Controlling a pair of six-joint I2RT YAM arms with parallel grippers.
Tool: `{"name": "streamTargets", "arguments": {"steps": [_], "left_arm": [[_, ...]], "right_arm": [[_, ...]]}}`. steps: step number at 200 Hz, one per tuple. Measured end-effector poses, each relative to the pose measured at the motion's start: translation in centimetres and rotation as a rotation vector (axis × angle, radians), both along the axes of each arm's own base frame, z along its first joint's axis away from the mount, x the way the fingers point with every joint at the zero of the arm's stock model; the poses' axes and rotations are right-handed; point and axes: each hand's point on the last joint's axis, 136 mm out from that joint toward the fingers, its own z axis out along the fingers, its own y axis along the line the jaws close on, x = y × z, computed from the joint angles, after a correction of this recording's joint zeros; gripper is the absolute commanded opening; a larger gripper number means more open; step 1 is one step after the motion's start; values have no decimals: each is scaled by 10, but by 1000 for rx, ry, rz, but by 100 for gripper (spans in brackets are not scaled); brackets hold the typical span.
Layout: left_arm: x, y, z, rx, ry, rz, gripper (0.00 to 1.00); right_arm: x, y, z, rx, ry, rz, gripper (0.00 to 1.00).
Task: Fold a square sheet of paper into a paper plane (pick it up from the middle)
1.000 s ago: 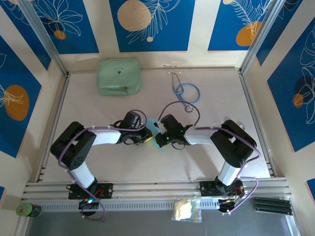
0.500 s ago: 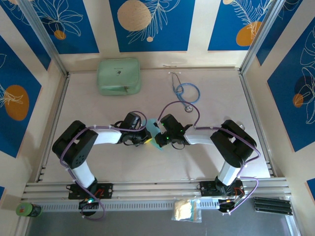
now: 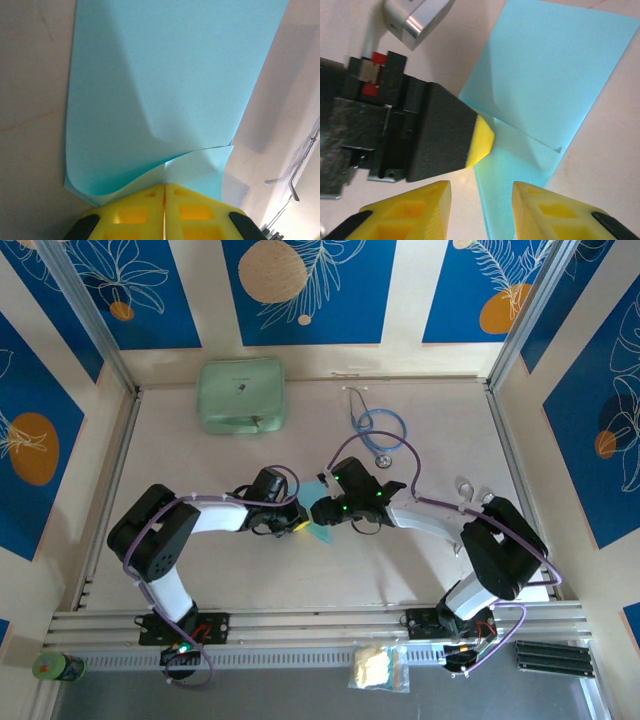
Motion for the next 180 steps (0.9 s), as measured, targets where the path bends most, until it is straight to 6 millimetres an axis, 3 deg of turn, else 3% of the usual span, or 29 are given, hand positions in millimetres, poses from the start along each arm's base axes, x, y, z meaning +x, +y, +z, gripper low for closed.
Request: {"name": "streamTargets", "arguments": {"steps": [81, 180], "left_arm": [[0, 0, 0, 1, 1, 1, 8], [0, 0, 0, 0, 1, 0, 8]], "right_arm": [[-24, 1, -29, -6, 307, -27, 15], [-30, 6, -52, -33, 402, -17, 11]]}}
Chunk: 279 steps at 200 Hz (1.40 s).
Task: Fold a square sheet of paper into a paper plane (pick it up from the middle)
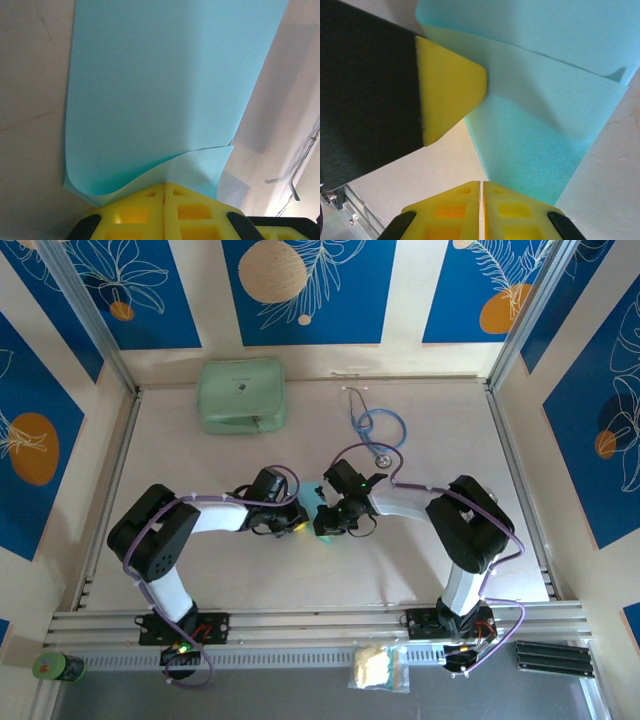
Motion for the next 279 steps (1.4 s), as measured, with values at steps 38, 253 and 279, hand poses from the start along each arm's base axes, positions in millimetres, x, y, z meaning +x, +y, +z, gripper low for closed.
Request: {"name": "streamTargets", "arguments": {"steps": [38, 253, 279], "left_arm": [[0, 0, 0, 0, 0, 0, 8], [0, 0, 0, 0, 0, 1, 7], [0, 0, 0, 0, 0, 1, 7]], "right_arm": [[0, -2, -5, -14, 9, -4, 11], [-6, -3, -12, -26, 48, 6, 12], [-10, -4, -8, -22, 56, 13, 12]]}}
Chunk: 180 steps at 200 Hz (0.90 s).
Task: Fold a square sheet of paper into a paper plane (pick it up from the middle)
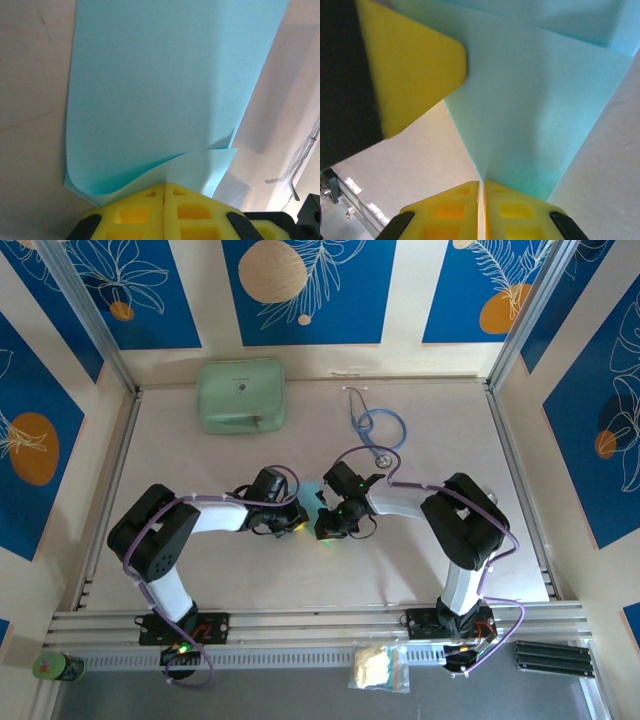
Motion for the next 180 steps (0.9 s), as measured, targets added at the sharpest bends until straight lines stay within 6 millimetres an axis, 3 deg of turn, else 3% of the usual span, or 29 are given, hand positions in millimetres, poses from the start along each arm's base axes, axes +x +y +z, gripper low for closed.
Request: {"name": "streamTargets", "arguments": {"steps": [139, 180], "left_arm": [[0, 0, 0, 0, 0, 0, 7], [0, 0, 0, 0, 0, 0, 7]], "right_arm": [[-10, -8, -6, -19, 14, 13, 11], [-21, -18, -5, -29, 24, 15, 11]]}}
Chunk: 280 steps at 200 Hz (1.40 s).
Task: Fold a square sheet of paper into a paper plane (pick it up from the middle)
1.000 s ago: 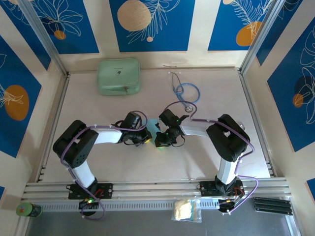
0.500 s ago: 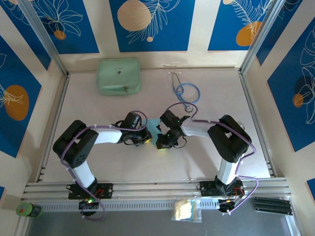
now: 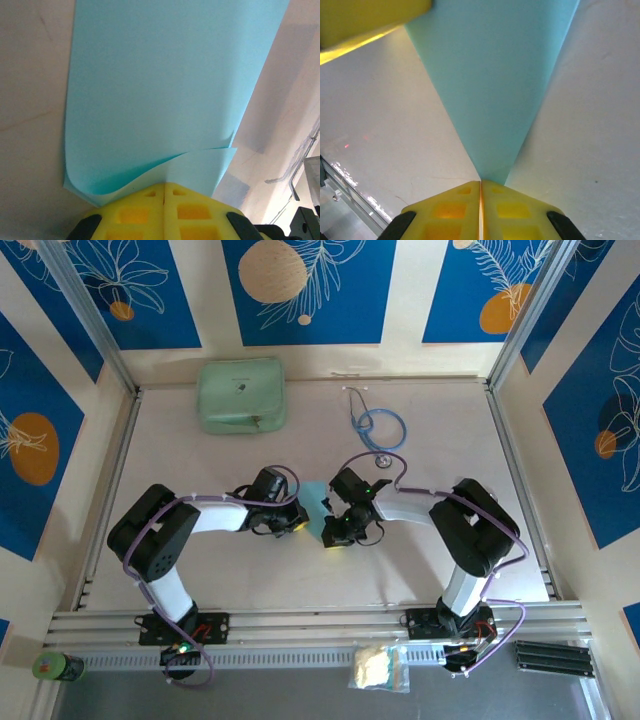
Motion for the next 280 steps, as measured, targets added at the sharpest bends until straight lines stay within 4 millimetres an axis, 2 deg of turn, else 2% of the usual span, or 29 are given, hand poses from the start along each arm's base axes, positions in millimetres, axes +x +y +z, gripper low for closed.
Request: {"name": "streamTargets", "arguments": {"steps": [54, 104, 122, 167, 230, 280], "left_arm": [[0, 0, 0, 0, 0, -1, 7], [0, 0, 0, -2, -1, -3, 7], [0, 0, 0, -2, -1, -4, 7], [0, -1, 1, -4, -1, -6, 8], [2, -4, 4, -9, -51, -46, 9], [-11, -19, 13, -9, -126, -156, 7]], "right_arm": [[0, 0, -1, -4, 4, 0, 10], [16, 11, 32, 92, -95, -8, 10], [20, 13, 26, 86, -89, -9, 10], [19, 13, -1, 38, -39, -8, 9], [20, 16, -2, 9, -16, -1, 4], [20, 16, -3, -6, -8, 2, 3]]}}
